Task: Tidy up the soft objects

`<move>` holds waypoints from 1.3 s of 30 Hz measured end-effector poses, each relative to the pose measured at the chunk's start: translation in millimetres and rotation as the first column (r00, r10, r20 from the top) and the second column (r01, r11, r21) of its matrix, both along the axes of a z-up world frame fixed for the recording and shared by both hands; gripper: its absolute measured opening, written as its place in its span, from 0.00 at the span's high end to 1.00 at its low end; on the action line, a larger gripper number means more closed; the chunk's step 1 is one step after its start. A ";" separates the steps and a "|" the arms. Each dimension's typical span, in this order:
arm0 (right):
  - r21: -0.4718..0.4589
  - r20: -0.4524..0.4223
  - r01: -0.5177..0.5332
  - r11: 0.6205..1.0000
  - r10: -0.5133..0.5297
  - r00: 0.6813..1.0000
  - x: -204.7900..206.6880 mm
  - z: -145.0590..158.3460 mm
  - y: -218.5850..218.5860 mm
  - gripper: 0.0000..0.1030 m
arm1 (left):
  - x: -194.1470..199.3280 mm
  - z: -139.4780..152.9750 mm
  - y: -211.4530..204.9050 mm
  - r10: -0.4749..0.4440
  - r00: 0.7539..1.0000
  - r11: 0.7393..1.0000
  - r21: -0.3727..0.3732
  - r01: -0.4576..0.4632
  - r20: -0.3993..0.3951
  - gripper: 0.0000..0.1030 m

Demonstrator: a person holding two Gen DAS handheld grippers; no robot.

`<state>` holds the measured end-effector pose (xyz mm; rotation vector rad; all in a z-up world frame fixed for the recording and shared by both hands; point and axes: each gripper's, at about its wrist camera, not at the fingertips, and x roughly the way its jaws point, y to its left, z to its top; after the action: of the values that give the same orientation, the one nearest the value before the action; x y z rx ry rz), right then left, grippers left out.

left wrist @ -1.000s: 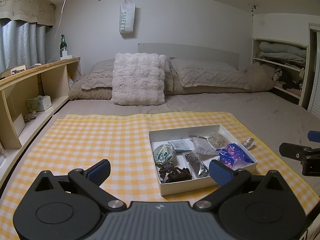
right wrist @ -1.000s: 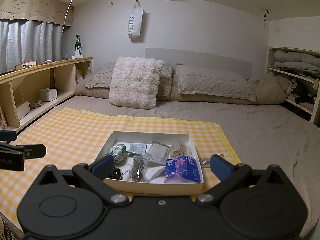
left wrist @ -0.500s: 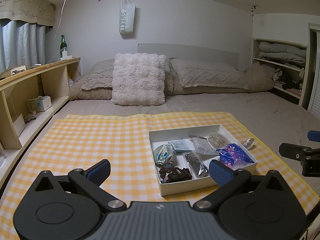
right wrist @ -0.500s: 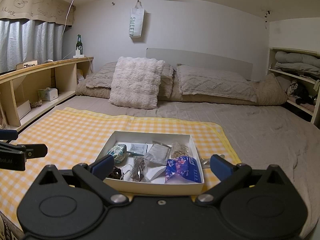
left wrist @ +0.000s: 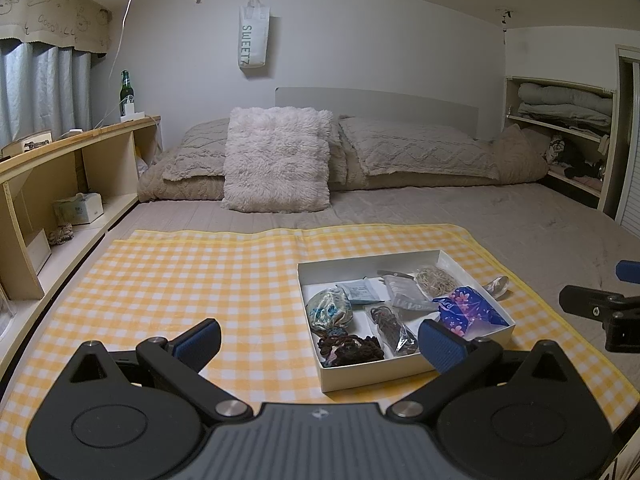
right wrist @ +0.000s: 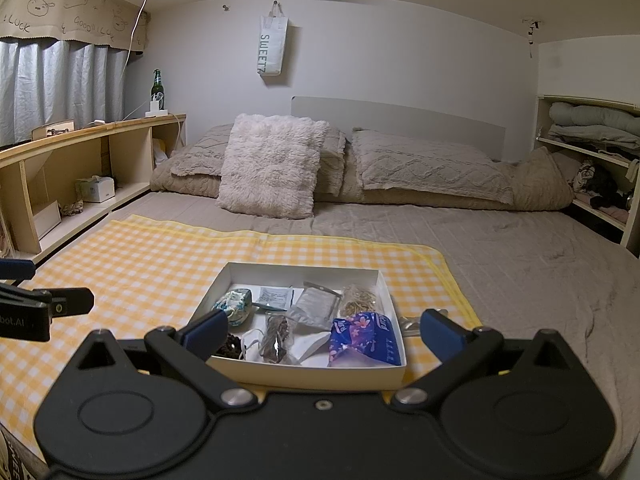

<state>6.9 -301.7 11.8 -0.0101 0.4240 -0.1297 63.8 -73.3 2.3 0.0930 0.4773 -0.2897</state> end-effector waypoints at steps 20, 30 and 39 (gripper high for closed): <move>0.000 0.000 -0.001 1.000 0.001 1.000 0.1 0.0 -1.1 0.00 | -0.1 -0.6 -0.3 0.000 1.000 1.000 0.002 0.000 0.001 0.00; -0.001 -0.001 0.000 1.000 0.000 1.000 -0.2 -0.2 -2.1 0.00 | -0.4 -0.9 -1.2 0.000 1.000 1.000 0.001 0.000 0.002 0.00; -0.001 -0.001 0.002 1.000 -0.002 1.000 -1.4 -0.6 -6.0 0.00 | 1.2 1.0 4.7 -0.004 1.000 1.000 -0.003 0.004 0.007 0.00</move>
<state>5.5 -307.8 11.2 -0.0110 0.4247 -0.1315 65.0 -68.6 3.3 0.0924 0.4695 -0.2940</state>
